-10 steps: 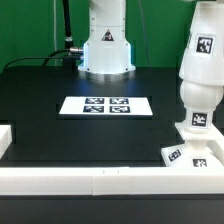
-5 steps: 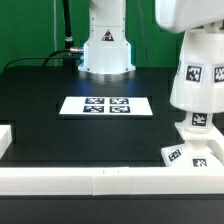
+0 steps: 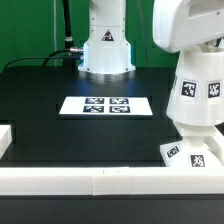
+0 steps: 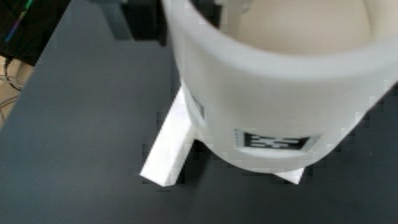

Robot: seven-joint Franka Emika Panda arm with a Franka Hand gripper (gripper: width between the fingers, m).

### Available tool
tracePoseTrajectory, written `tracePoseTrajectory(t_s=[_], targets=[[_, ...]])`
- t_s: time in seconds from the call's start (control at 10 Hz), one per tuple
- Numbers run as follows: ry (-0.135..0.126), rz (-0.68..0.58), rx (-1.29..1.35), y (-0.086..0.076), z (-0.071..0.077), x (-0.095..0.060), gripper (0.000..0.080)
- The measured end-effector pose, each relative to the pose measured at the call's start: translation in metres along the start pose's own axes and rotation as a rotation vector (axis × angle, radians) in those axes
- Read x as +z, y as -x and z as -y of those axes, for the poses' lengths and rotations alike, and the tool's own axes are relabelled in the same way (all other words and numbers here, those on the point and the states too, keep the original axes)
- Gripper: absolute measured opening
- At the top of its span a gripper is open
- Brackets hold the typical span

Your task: Assemble lamp

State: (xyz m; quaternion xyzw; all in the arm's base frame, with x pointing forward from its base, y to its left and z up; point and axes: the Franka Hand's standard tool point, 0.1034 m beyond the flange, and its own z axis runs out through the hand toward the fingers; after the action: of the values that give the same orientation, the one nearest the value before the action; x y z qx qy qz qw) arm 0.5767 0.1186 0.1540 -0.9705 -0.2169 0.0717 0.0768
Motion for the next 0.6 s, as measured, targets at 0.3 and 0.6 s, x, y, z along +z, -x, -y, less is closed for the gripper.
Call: tracePoseTrajectory(t_s=[0.3,0.6], targets=[[0.005,0.006,-0.008,0.010,0.003,-0.013,0.0403],[0.026,0.015,0.031,0.027,0.013,-0.048,0.0664]])
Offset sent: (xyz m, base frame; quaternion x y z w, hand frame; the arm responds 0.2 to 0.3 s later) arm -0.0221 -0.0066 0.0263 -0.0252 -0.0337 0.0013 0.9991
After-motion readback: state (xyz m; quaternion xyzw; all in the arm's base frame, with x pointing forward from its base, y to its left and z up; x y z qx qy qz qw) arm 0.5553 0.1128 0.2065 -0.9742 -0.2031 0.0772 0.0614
